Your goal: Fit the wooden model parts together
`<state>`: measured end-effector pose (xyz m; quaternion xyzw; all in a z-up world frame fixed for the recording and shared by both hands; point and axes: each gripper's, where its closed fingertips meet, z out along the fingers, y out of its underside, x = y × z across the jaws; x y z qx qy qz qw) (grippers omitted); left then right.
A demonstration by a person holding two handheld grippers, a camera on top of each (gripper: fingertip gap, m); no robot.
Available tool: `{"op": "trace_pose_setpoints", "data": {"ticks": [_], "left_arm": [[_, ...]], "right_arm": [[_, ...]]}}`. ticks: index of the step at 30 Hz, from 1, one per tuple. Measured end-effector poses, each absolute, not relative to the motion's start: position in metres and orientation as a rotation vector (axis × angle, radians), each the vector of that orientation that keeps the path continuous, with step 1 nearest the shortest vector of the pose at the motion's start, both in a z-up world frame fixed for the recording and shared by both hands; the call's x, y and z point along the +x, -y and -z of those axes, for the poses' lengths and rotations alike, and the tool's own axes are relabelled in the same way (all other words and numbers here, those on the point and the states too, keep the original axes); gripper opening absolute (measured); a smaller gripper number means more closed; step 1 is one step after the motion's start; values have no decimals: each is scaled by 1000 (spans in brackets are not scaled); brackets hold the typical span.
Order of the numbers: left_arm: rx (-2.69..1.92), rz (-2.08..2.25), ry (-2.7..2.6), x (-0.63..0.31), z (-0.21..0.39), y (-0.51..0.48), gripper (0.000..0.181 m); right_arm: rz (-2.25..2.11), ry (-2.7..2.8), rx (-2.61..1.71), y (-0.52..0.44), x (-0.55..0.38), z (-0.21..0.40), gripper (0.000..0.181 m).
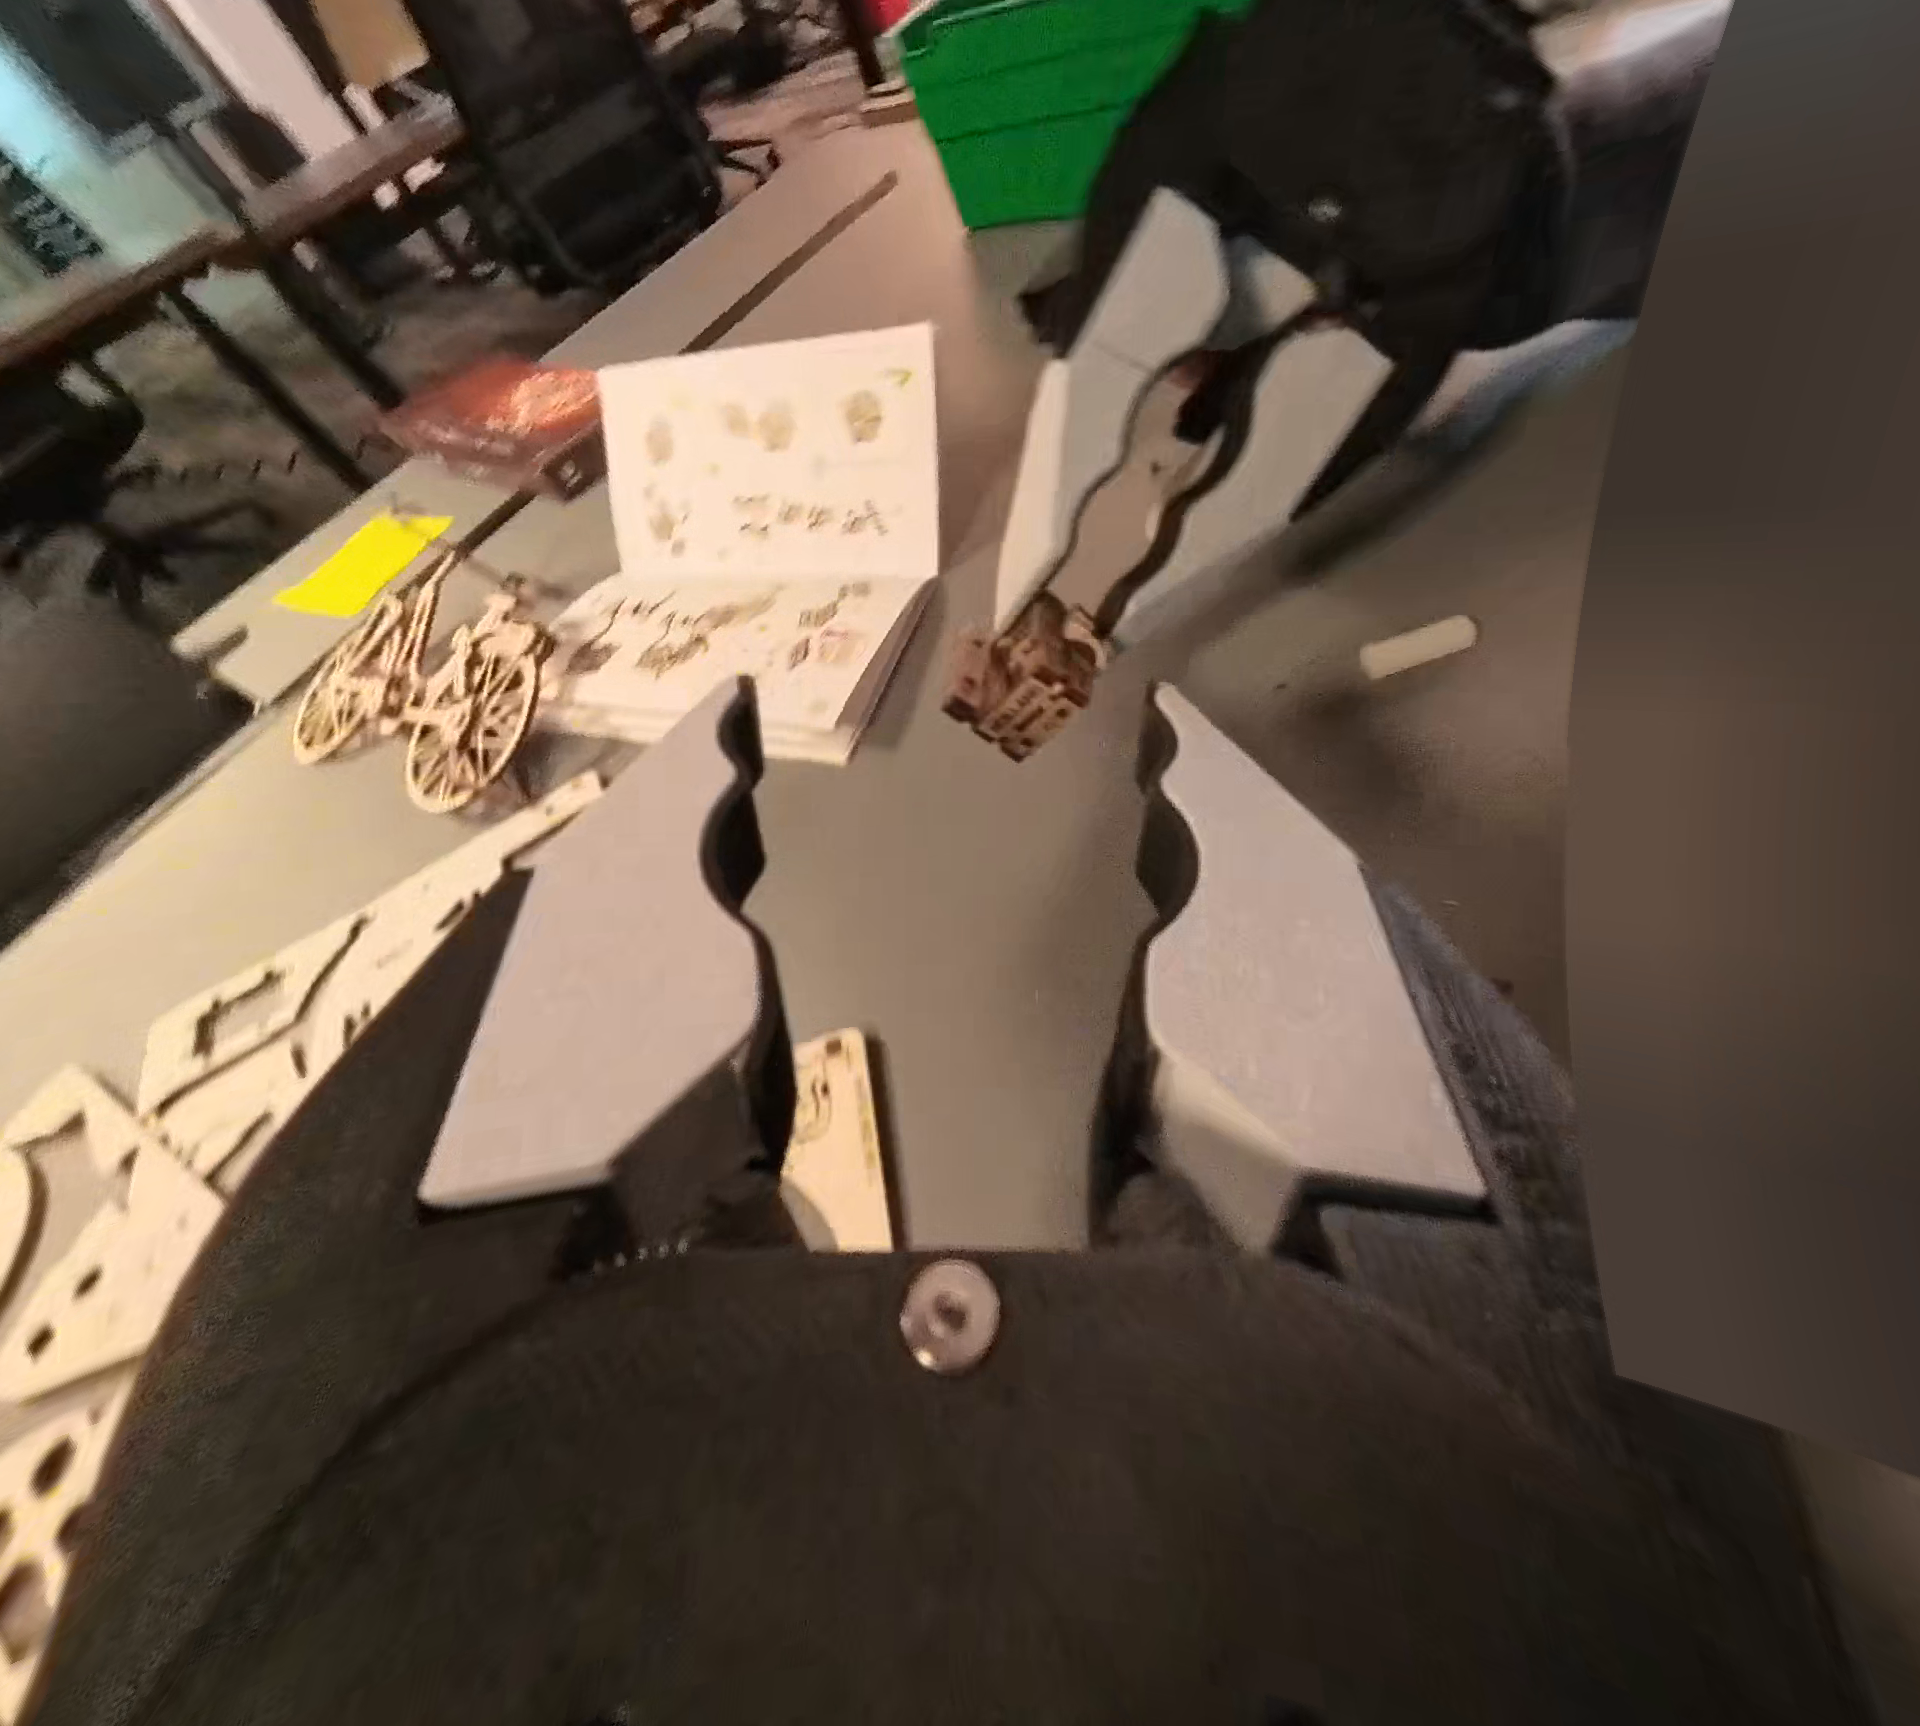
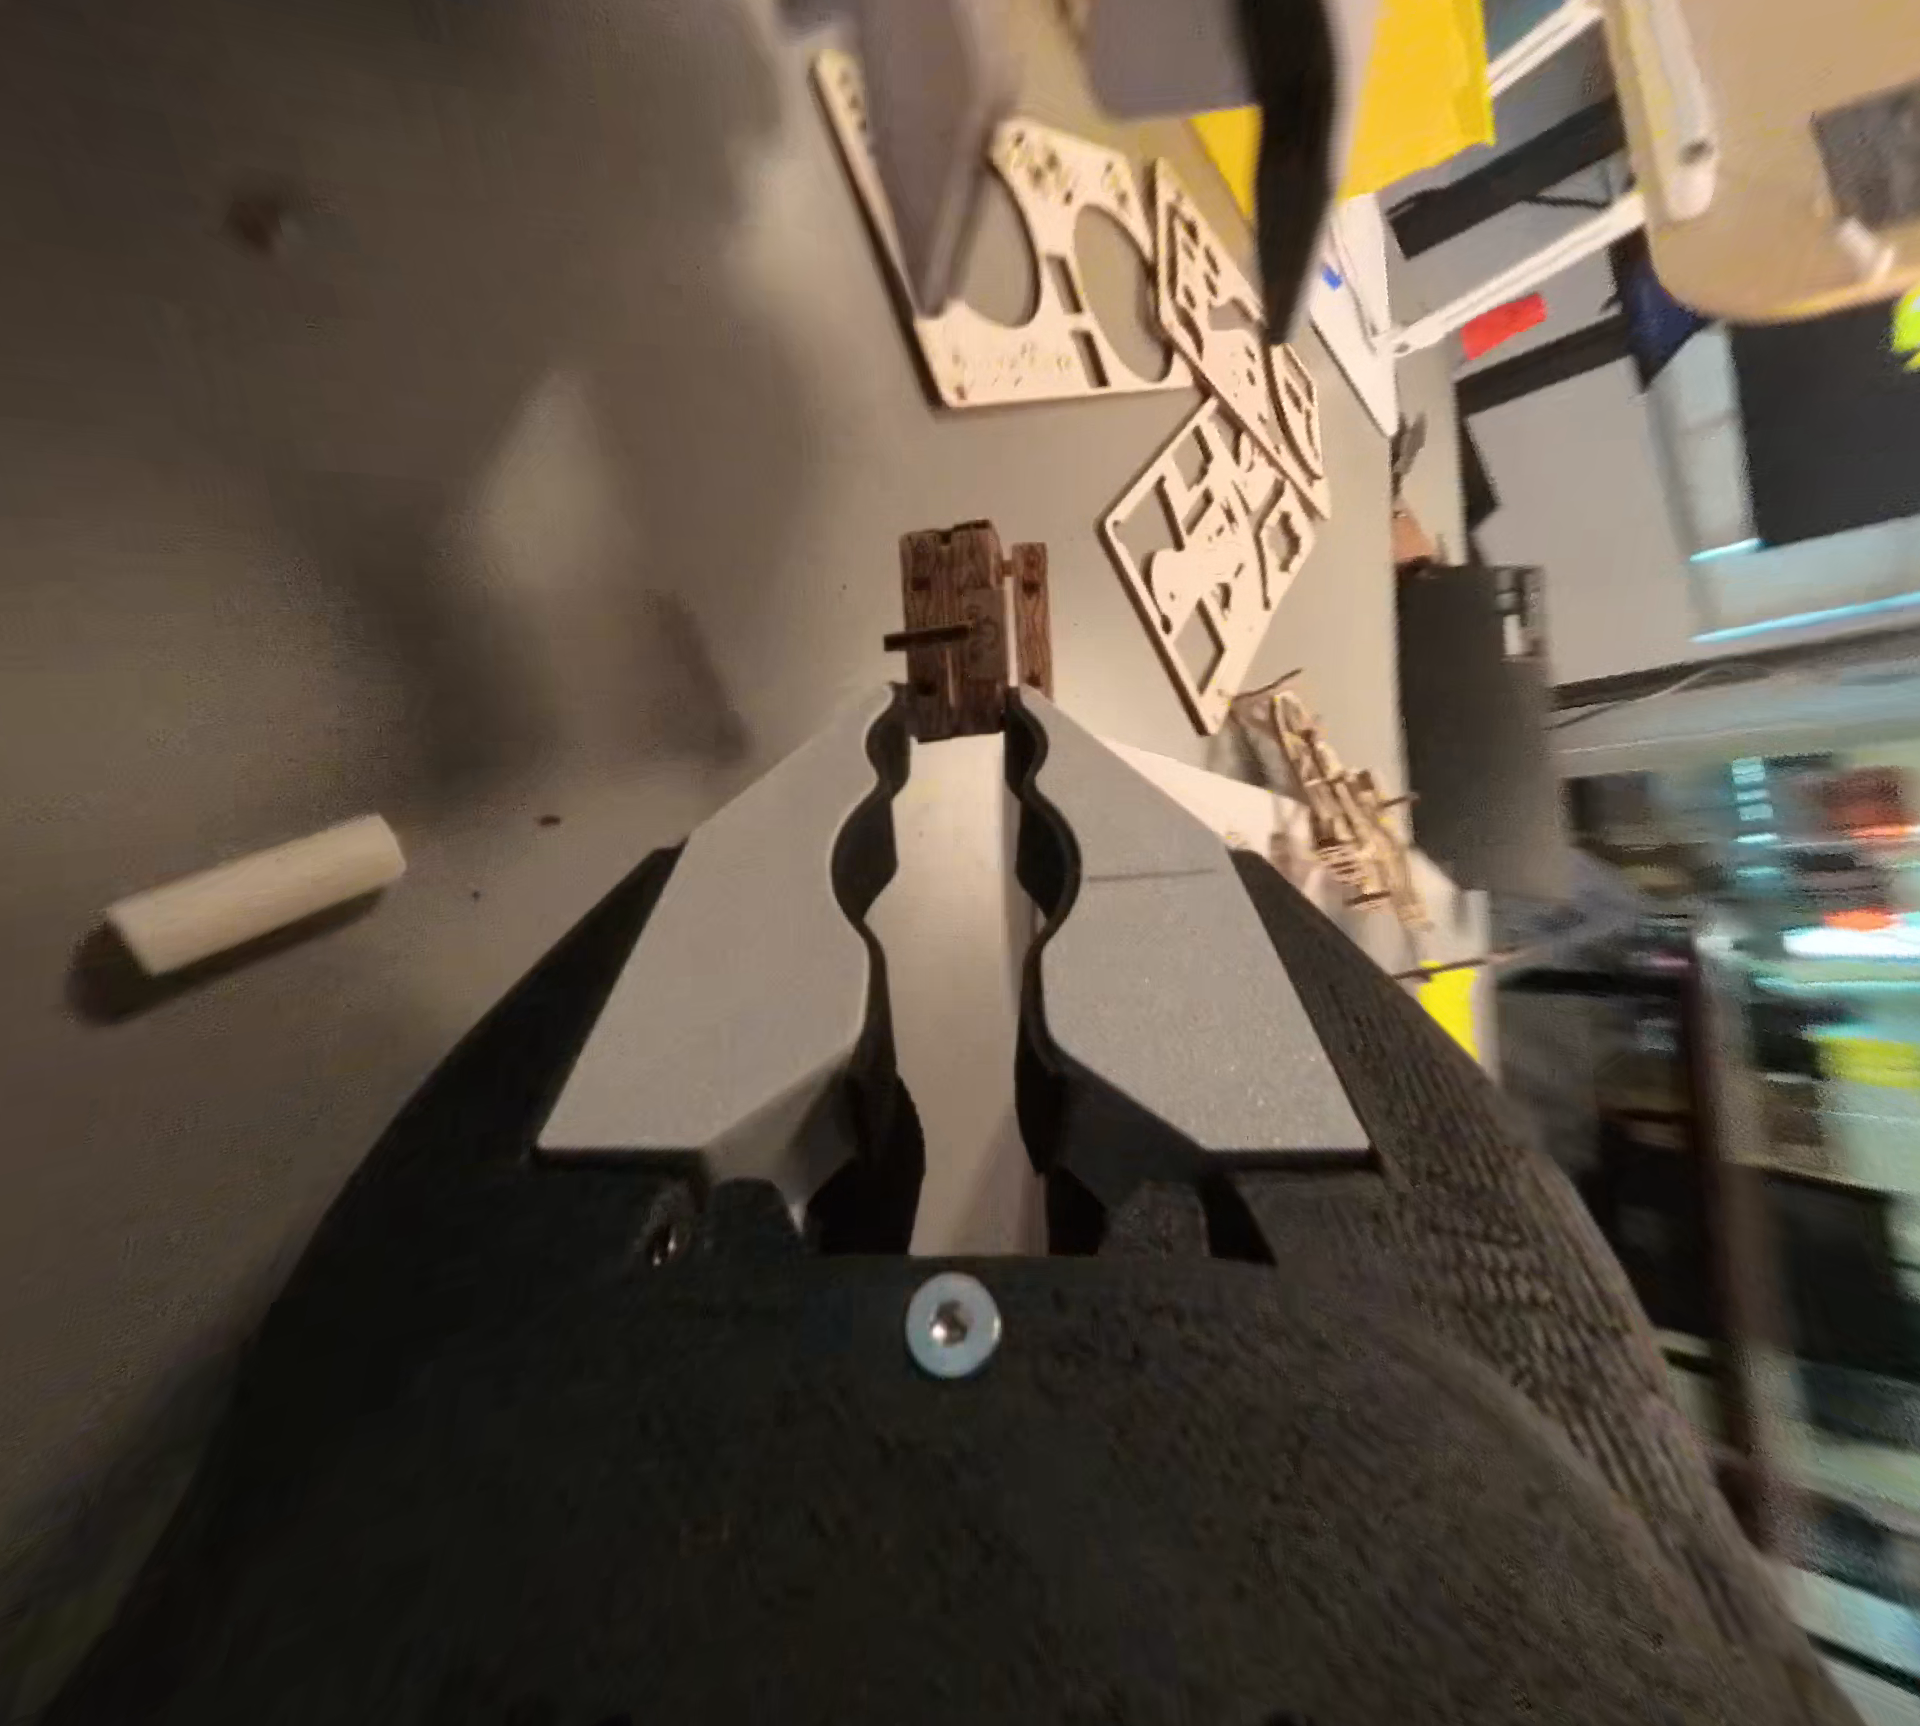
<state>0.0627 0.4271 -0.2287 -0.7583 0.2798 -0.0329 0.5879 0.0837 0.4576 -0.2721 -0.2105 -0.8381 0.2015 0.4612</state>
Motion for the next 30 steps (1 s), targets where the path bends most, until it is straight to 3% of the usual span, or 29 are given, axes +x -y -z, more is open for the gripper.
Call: {"op": "trace_pose_setpoints", "data": {"ticks": [1, 6, 9, 11, 14, 19, 24, 30], "left_arm": [[-1797, 94, -609, 58, 230, -425, 70], [-1908, 151, -534, 56, 242, -418, 70], [-1920, 176, -495, 58, 242, -411, 70], [-1929, 185, -456, 55, 241, -404, 71], [-1900, 141, -356, 39, 229, -389, 69], [-1728, 53, -70, -13, 198, -350, 73], [-1582, -181, 202, -86, 189, -306, 74], [-1638, -173, 158, -107, 199, -296, 70]], "right_arm": [[-389, 2083, -449, -457, 82, 277, 16], [-129, 2178, -233, -453, 75, 298, 25], [-141, 2229, -236, -451, 81, 293, 41], [-193, 2274, -342, -456, 91, 289, 58], [-398, 2239, -661, -472, 106, 278, 66], [-903, 1732, -1075, -495, 106, 229, 67], [-1038, 1037, -1176, -540, 129, 170, 54], [-1099, 1185, -1436, -500, 101, 165, 52]]}}
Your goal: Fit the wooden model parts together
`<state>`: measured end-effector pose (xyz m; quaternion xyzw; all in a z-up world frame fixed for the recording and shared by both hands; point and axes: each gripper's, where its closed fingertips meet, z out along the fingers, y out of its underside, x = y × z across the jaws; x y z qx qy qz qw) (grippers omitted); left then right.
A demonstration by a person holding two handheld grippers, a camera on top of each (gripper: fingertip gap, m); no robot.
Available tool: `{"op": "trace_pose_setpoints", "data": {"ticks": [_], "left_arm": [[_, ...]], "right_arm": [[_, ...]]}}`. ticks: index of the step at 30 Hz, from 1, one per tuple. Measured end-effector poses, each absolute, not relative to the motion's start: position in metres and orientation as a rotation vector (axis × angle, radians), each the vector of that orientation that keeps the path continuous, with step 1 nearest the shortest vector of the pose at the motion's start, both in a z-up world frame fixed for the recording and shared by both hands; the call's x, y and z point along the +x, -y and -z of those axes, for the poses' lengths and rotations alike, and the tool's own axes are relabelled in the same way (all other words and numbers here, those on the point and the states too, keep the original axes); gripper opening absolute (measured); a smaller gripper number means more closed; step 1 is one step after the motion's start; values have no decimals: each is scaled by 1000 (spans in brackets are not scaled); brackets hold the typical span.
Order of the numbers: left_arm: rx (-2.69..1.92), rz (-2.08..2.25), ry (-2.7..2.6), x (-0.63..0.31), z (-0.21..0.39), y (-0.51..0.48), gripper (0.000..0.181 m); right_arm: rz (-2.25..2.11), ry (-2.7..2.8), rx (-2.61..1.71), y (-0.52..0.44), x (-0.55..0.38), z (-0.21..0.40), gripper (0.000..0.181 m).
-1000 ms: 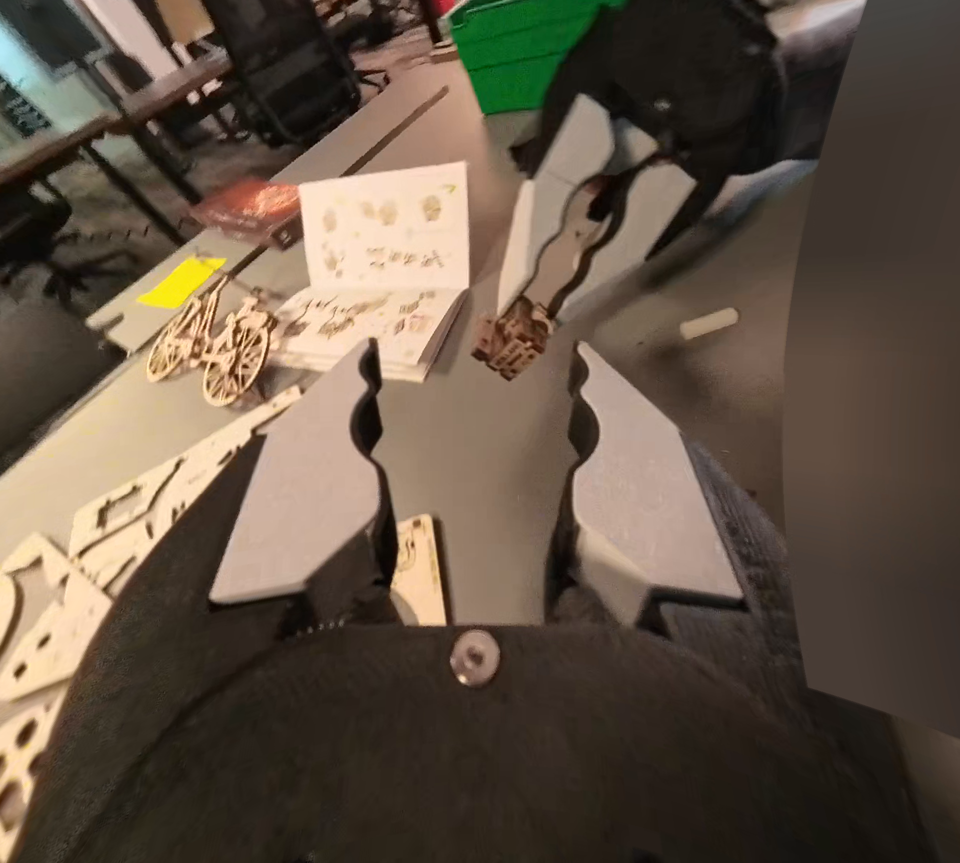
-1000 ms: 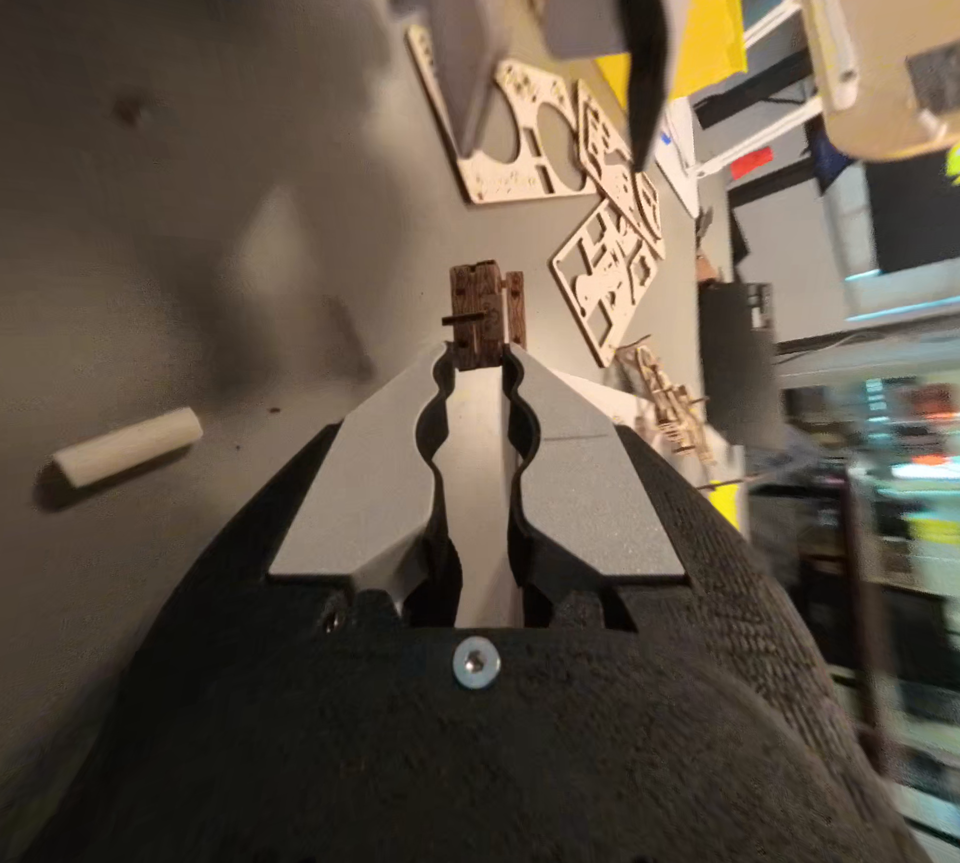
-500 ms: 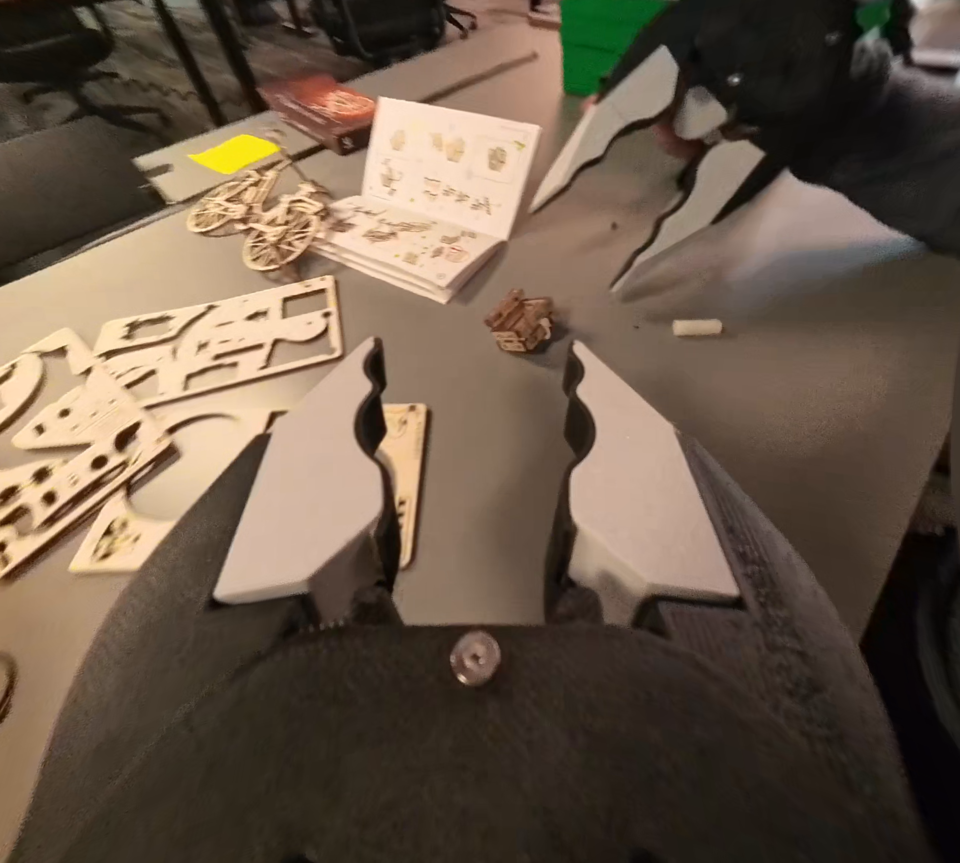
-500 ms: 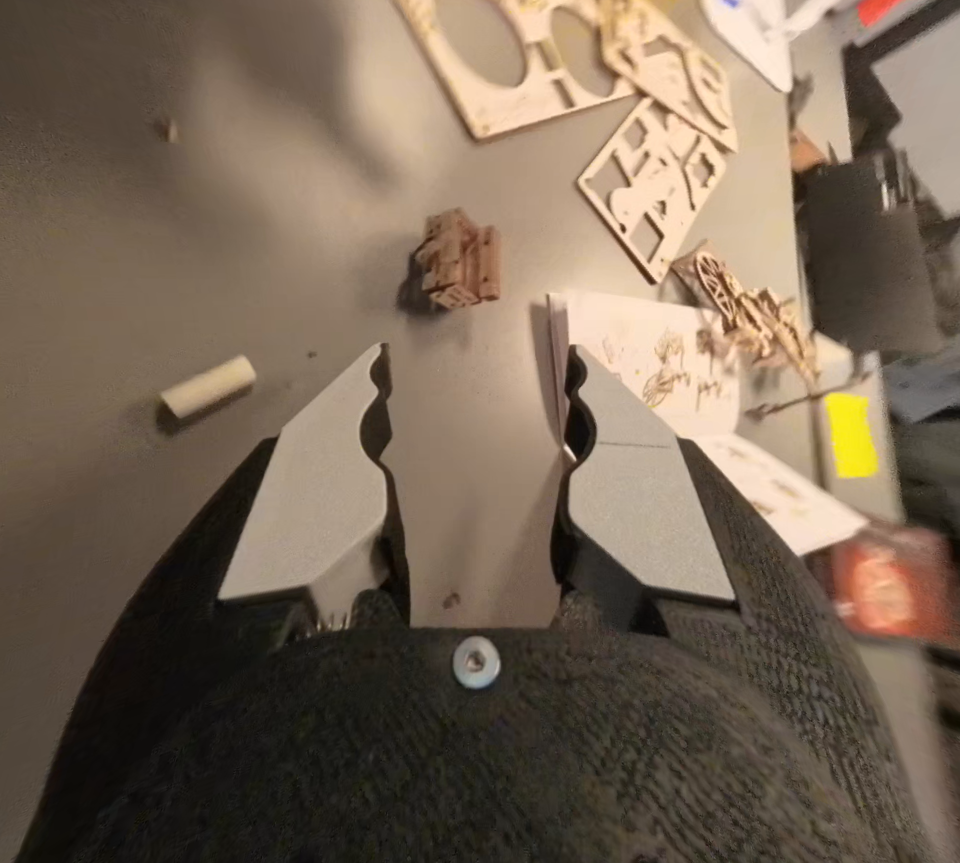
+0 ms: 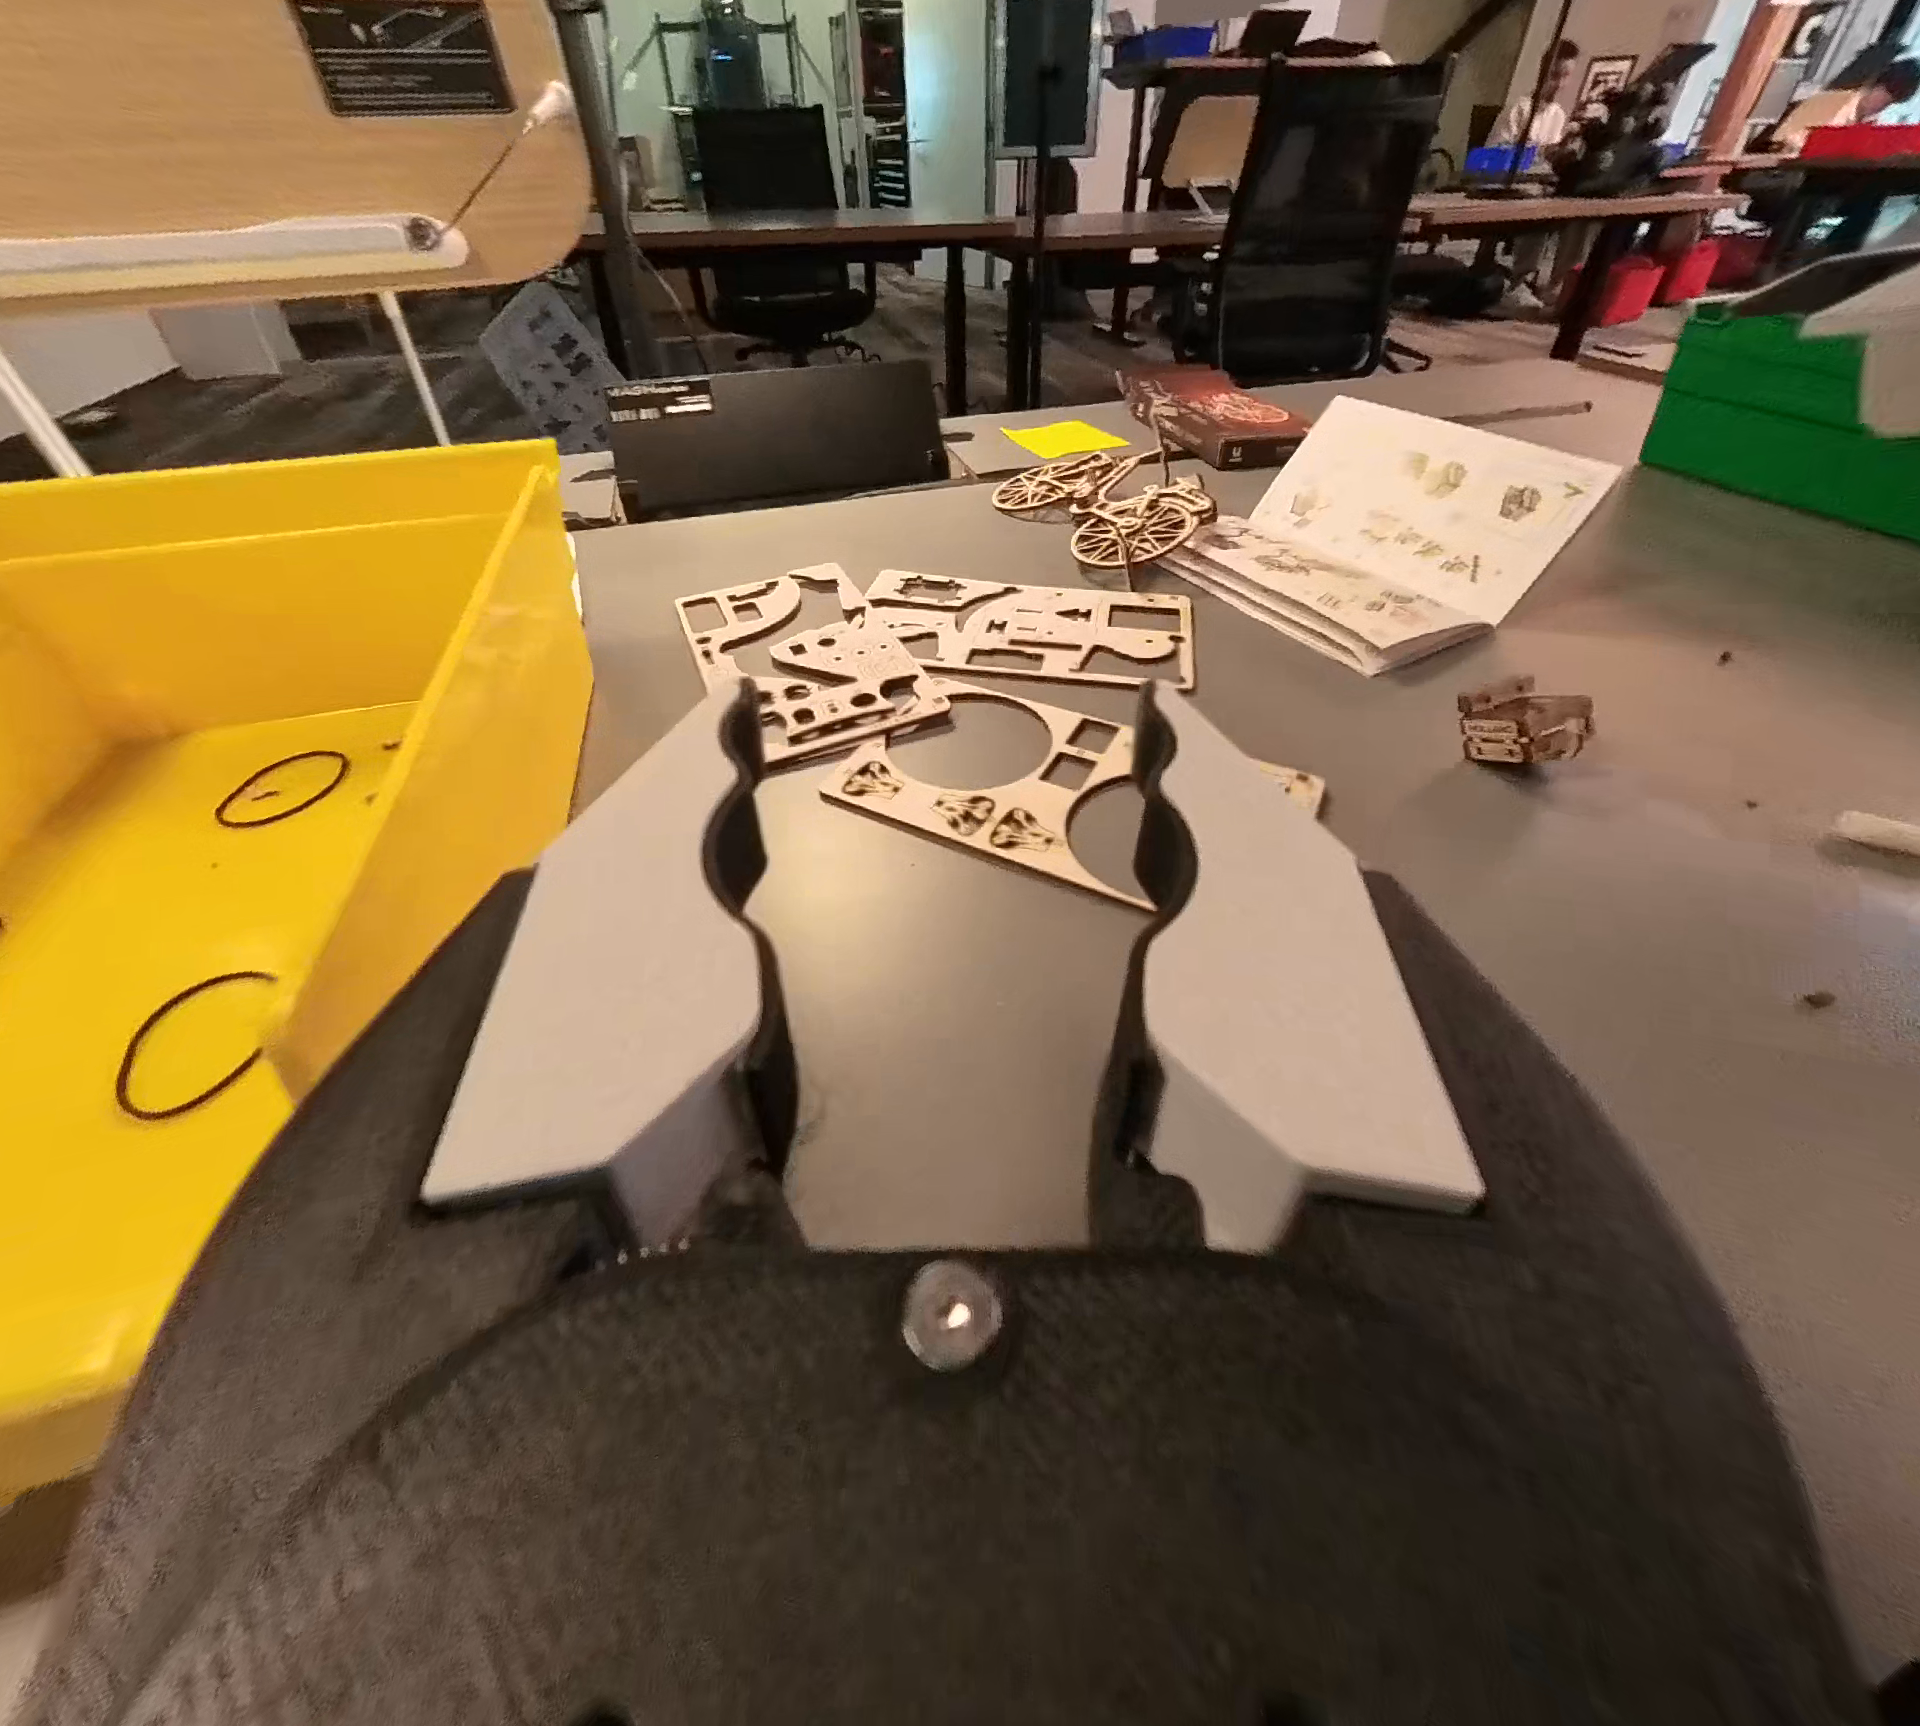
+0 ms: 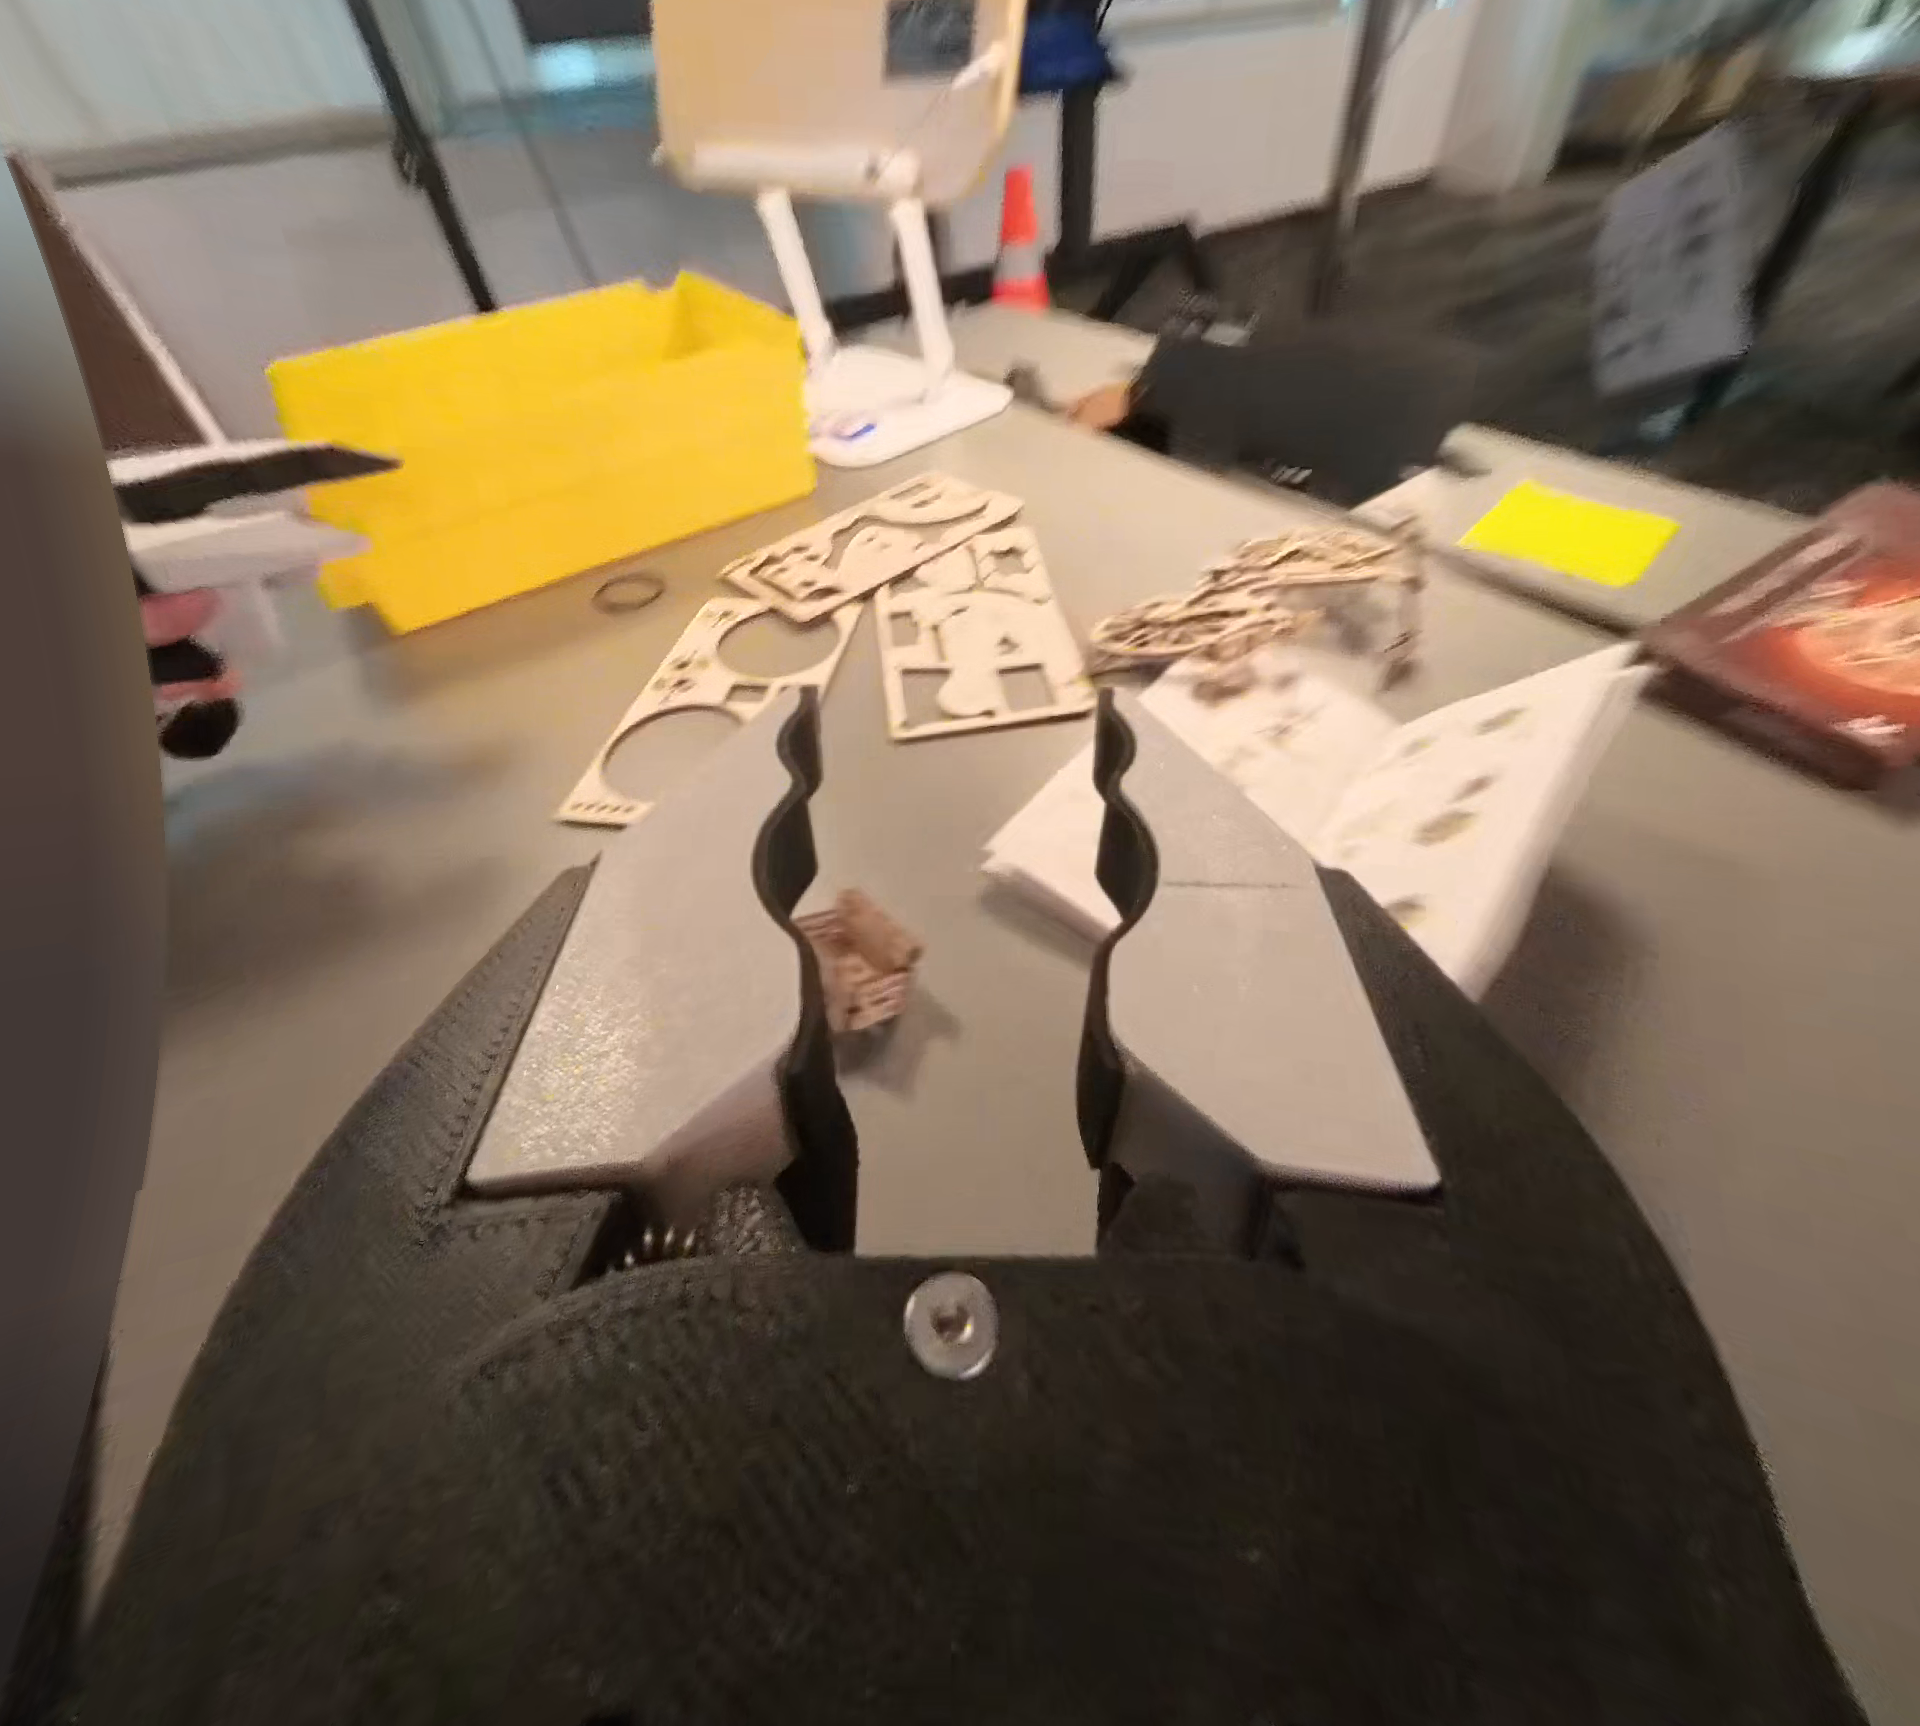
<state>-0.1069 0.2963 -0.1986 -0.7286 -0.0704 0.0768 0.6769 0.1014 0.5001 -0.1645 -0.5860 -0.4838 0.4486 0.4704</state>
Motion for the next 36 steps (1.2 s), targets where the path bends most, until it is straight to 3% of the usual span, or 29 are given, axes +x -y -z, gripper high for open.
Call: {"op": "trace_pose_setpoints", "data": {"ticks": [5, 9, 19, 21, 23, 26, 29, 34, 35, 36], "left_arm": [[-1586, -8, 68, -97, 202, -319, 58], [-1549, -60, 0, -100, 207, -340, 51], [-1459, -3, 41, -104, 196, -329, 48], [-1456, -1, 50, -106, 195, -328, 48], [-1458, 4, 52, -106, 196, -328, 49], [-1497, 26, 46, -104, 200, -331, 50], [-1631, 27, 52, -110, 216, -333, 57], [-1838, 171, 160, -108, 241, -334, 88], [-1860, 206, 181, -105, 243, -334, 93], [-1870, 247, 220, -104, 242, -334, 94]], "right_arm": [[-1097, 1394, -1551, -444, 38, 193, 47], [-915, 1717, -1732, -409, -6, 250, 44], [-456, 1954, -1982, -418, -50, 310, 49], [-401, 2019, -1954, -418, -53, 310, 42], [-394, 2100, -1905, -408, -54, 311, 22], [-349, 2219, -1792, -400, -48, 310, 20], [-353, 2264, -1577, -397, -45, 302, 20], [-537, 2167, -1204, -389, -44, 259, 19], [-579, 2132, -1137, -388, -44, 248, 17], [-613, 2087, -1083, -388, -44, 236, 0]]}}
